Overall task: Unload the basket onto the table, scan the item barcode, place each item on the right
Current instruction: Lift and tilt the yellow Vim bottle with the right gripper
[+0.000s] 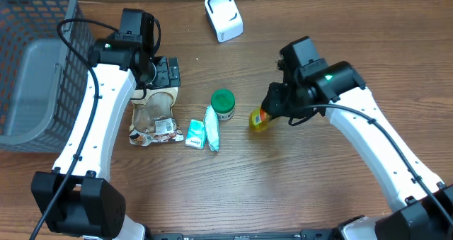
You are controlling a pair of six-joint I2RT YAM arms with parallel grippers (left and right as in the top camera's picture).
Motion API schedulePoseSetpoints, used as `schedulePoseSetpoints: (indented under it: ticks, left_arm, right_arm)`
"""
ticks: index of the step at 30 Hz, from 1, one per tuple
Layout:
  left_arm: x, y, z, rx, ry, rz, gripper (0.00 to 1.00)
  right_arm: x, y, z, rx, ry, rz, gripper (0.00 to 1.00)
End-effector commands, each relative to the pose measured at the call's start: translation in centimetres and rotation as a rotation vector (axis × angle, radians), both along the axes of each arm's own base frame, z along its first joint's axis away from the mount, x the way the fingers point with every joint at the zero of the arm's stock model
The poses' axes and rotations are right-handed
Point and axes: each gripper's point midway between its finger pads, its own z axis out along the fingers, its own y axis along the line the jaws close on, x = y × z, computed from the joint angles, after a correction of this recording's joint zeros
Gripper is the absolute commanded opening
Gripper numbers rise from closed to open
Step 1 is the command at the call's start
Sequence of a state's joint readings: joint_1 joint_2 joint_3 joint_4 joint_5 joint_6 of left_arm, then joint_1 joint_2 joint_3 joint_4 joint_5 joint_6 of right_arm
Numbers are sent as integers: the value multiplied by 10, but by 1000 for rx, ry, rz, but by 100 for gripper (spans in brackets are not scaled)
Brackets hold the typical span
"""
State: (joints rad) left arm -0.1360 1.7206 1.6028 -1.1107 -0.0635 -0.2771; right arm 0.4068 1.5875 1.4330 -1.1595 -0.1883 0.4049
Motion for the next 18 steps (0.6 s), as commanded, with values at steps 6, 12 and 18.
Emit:
schedulePoseSetpoints:
  ticks: [6, 12, 18]
  left_arm:
    - [3, 1, 4, 0, -13, -15, 100]
    - [3, 1, 4, 0, -13, -15, 100]
    - [3, 1, 4, 0, -13, -15, 100]
  right_arm:
    - [-23, 36, 55, 481, -8, 334, 37]
    - [-56, 49, 80, 686, -21, 546, 37]
    - [-69, 53, 91, 768, -5, 584, 37]
